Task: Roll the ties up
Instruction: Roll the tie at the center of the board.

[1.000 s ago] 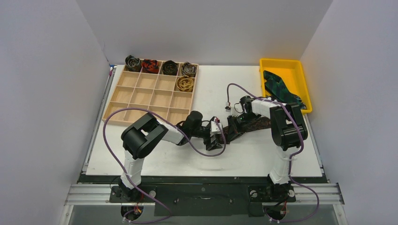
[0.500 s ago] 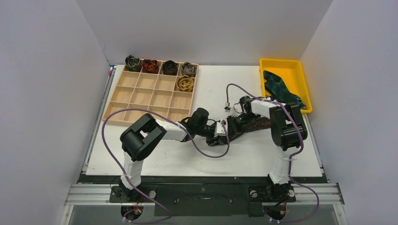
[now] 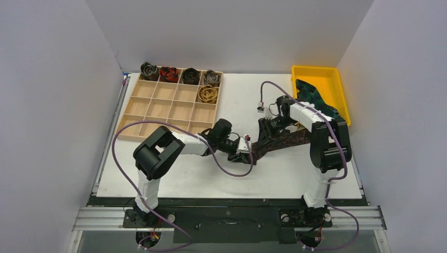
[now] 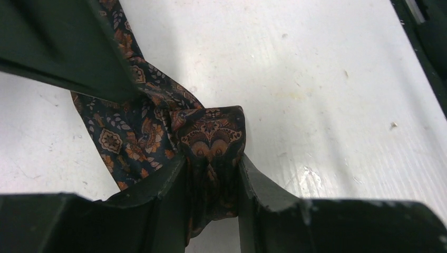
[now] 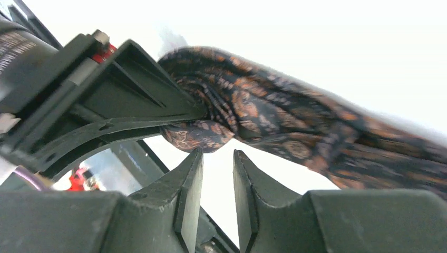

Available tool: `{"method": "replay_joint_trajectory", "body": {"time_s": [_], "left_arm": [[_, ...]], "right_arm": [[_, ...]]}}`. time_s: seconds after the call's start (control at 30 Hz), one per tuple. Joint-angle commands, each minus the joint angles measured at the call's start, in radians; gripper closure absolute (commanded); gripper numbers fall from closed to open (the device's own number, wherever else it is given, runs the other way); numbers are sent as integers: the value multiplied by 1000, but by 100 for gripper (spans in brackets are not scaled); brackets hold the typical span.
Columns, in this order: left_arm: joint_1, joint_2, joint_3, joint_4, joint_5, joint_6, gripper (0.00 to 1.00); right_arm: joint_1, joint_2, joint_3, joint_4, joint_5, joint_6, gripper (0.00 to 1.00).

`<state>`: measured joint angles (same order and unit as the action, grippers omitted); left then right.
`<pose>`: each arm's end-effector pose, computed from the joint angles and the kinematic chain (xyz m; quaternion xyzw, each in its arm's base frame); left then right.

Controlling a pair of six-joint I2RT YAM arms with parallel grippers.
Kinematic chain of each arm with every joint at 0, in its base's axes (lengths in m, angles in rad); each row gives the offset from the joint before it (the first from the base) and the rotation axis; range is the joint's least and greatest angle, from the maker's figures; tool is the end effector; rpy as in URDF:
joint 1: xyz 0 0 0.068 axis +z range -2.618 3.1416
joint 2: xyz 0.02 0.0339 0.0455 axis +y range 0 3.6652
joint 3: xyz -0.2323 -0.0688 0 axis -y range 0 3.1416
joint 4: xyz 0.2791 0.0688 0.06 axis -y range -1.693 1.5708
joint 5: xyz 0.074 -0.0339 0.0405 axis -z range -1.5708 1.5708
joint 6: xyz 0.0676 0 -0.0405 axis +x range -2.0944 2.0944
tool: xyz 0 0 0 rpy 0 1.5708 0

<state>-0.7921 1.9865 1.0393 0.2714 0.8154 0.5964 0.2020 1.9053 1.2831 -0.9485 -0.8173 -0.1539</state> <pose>0.2595 -0.3331 0.0592 0.6614 0.5263 -0.3946 0.3604 0.3409 0.1201 0.0988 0.1625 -0.9032 -0.3973 0.0095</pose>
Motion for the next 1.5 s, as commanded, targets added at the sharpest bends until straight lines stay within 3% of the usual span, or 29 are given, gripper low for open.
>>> {"method": "replay_joint_trajectory", "body": {"time_s": [0.0, 0.23, 0.37, 0.57, 0.77, 1.0, 1.17, 1.47], "left_arm": [[18, -12, -9, -170, 128, 109, 97], [30, -7, 29, -286, 194, 182, 98], [44, -16, 11, -240, 201, 86, 98], [90, -64, -128, 374, 58, -392, 98], [110, -86, -165, 608, -137, -616, 99], [126, -82, -154, 633, -217, -697, 99], [128, -58, -156, 520, -292, -711, 99], [126, 8, -157, 408, -359, -802, 99]], "right_arm": [[-24, -54, 76, 15, 71, -8, 76], [22, 8, 26, 114, 268, 28, 80], [26, 49, 8, 157, 369, 20, 81], [34, 64, -41, 157, 477, -27, 88], [43, 36, -92, 158, 501, -55, 90], [51, 25, -86, 122, 514, -87, 90], [49, -8, -87, 75, 521, -136, 90], [0, -136, -17, 17, 333, -131, 82]]}}
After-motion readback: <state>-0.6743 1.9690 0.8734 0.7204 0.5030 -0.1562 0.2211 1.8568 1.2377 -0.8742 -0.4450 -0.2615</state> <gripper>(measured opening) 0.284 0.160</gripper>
